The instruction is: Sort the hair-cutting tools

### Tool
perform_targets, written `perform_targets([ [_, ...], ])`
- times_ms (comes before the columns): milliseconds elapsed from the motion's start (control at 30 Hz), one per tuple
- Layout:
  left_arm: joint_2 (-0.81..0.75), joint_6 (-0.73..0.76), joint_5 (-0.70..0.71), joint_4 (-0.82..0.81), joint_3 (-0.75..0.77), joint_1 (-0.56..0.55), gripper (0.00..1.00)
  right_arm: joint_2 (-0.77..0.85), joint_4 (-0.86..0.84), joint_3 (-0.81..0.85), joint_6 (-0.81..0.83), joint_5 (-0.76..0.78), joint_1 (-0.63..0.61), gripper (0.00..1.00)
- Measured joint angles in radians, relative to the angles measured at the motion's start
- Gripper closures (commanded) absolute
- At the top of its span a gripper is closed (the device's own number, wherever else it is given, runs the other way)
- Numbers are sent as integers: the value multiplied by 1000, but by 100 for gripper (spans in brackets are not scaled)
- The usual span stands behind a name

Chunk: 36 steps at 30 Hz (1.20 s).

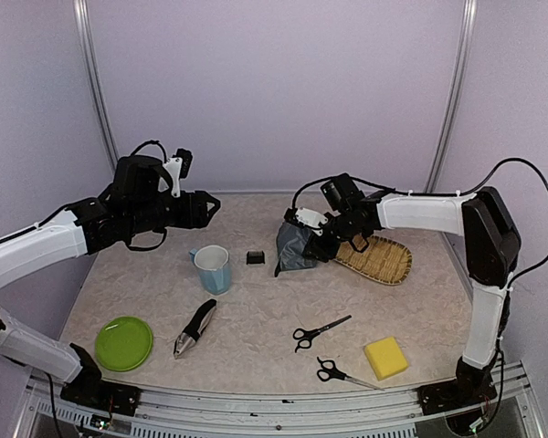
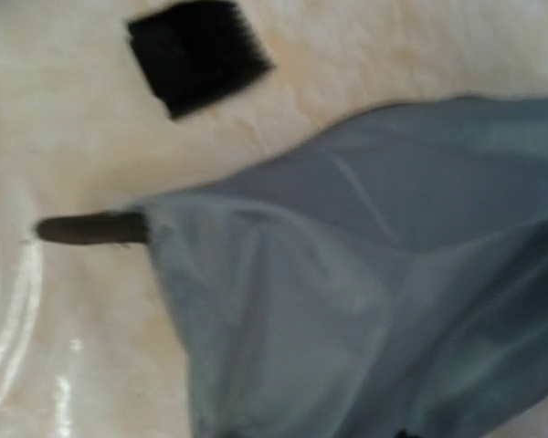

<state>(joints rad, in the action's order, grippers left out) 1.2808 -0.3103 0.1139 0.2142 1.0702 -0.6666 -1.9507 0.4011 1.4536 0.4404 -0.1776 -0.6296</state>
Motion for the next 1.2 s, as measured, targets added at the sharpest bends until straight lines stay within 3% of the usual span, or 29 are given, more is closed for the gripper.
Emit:
perform_targets([
  [200, 11, -2, 10, -1, 6, -21, 28, -50, 11, 29, -17, 45, 0, 98],
  [233, 15, -2, 11, -1, 9, -25, 28, -52, 15, 33, -19, 49, 0, 100],
  [433, 47, 12, 23, 4, 36, -45, 33, -17, 52, 41, 7, 26, 0, 100],
  [600, 45, 154, 79, 3, 50, -137, 34, 168, 157, 11, 87, -119, 15, 100],
  [667, 27, 264, 134, -32, 21, -229, 27, 251, 200, 10, 126, -197, 26, 100],
  [733, -14, 398, 188, -82, -44, -338, 10, 337, 248, -1, 178, -279, 43, 100],
  [767, -33, 468, 213, -105, -78, -388, 10, 373, 264, -14, 201, -311, 47, 100],
  [900, -46, 646, 312, -142, -129, -500, 19, 489, 349, -80, 276, -415, 56, 100],
  [1200, 23, 906, 430, -214, -119, -625, 27, 479, 517, -98, 319, -580, 56, 100],
])
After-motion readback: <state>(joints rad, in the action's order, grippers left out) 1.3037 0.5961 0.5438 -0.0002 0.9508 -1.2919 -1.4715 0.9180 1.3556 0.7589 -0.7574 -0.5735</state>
